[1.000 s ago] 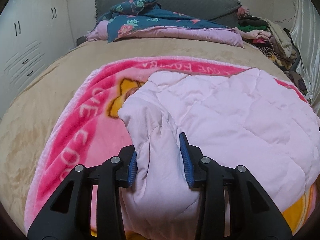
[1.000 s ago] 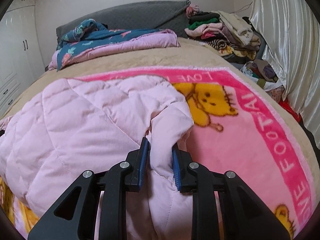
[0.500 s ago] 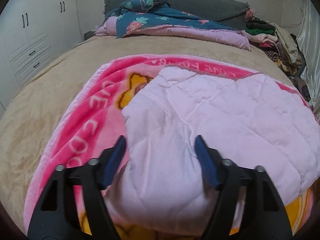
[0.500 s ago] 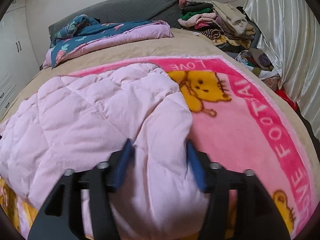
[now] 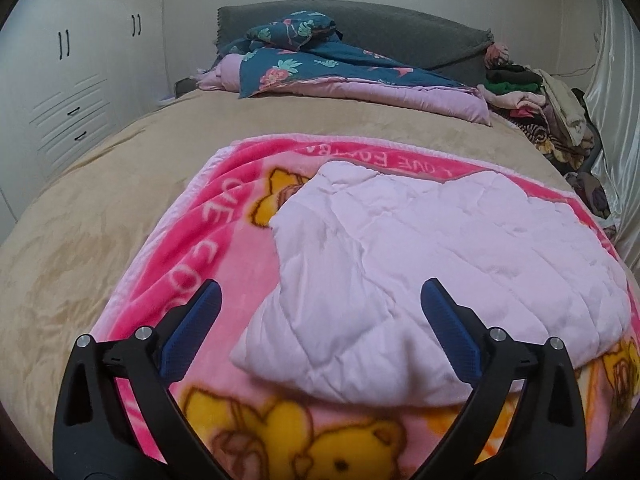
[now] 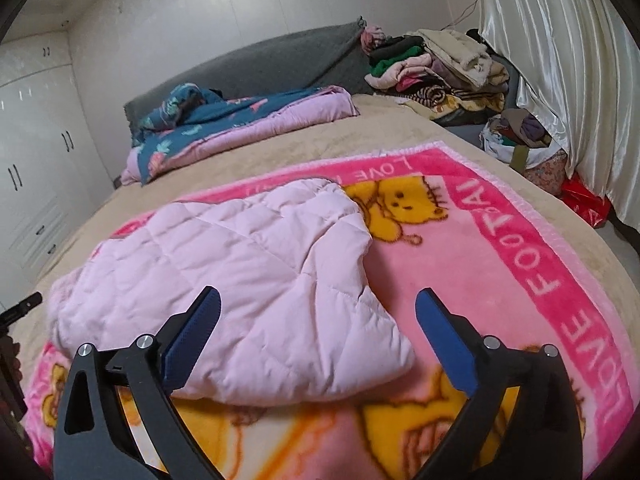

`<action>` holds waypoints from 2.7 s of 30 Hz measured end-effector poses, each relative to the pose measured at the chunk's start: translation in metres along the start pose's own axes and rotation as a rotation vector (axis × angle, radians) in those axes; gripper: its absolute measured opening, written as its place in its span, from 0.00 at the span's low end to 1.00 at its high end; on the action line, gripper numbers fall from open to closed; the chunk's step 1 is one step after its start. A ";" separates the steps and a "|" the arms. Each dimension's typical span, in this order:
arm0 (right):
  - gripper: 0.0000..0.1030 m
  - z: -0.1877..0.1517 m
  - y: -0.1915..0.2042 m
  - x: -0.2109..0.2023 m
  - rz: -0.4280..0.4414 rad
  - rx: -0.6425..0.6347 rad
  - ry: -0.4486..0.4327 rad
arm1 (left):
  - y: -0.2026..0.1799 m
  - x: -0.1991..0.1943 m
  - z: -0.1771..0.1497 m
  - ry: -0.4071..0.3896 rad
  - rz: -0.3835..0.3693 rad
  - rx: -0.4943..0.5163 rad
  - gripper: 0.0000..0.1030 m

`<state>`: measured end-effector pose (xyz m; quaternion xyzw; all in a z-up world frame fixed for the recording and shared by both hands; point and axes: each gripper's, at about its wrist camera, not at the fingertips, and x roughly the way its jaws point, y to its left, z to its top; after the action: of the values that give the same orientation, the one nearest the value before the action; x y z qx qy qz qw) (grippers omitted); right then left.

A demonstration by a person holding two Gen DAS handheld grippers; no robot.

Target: Fold large clothes

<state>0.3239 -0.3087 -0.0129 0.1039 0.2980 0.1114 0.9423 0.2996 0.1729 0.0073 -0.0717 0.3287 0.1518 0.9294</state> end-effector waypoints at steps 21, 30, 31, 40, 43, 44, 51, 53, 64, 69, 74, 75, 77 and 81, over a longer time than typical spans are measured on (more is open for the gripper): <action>0.95 -0.050 0.000 -0.009 0.004 0.076 0.058 | 0.003 -0.002 -0.053 0.079 -0.016 -0.072 0.91; 0.95 -0.060 -0.002 0.015 0.019 0.153 0.123 | 0.019 0.023 -0.068 0.170 -0.191 -0.294 0.91; 0.95 -0.061 -0.002 0.018 0.026 0.167 0.130 | 0.021 0.026 -0.069 0.177 -0.207 -0.323 0.91; 0.95 -0.059 -0.020 0.050 0.047 0.375 0.182 | 0.028 0.071 -0.068 0.253 -0.368 -0.588 0.91; 0.95 -0.060 -0.028 0.057 0.061 0.451 0.183 | 0.029 0.083 -0.066 0.262 -0.375 -0.631 0.91; 0.95 -0.059 -0.030 0.059 0.059 0.464 0.186 | 0.027 0.085 -0.066 0.259 -0.371 -0.628 0.92; 0.96 -0.057 -0.030 0.080 0.082 0.494 0.198 | 0.024 0.096 -0.066 0.249 -0.374 -0.603 0.92; 0.96 -0.056 -0.030 0.087 0.084 0.494 0.200 | 0.027 0.098 -0.066 0.245 -0.377 -0.597 0.92; 0.89 -0.058 -0.033 0.107 0.150 0.500 0.187 | 0.023 0.102 -0.063 0.223 -0.390 -0.551 0.91; 0.57 -0.049 -0.021 0.102 0.190 0.423 0.176 | 0.013 0.093 -0.056 0.186 -0.367 -0.470 0.78; 0.47 -0.043 -0.009 0.094 0.173 0.346 0.156 | 0.001 0.077 -0.047 0.142 -0.320 -0.372 0.54; 0.45 -0.042 -0.007 0.092 0.170 0.332 0.149 | -0.001 0.074 -0.046 0.137 -0.312 -0.353 0.49; 0.42 -0.039 0.001 0.084 0.152 0.279 0.121 | -0.004 0.069 -0.044 0.126 -0.302 -0.329 0.43; 0.37 -0.032 0.018 0.074 0.116 0.177 0.084 | -0.010 0.057 -0.040 0.093 -0.272 -0.276 0.34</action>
<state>0.3613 -0.2676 -0.0742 0.1992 0.3396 0.1433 0.9080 0.3220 0.1673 -0.0594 -0.2491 0.3345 0.0651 0.9066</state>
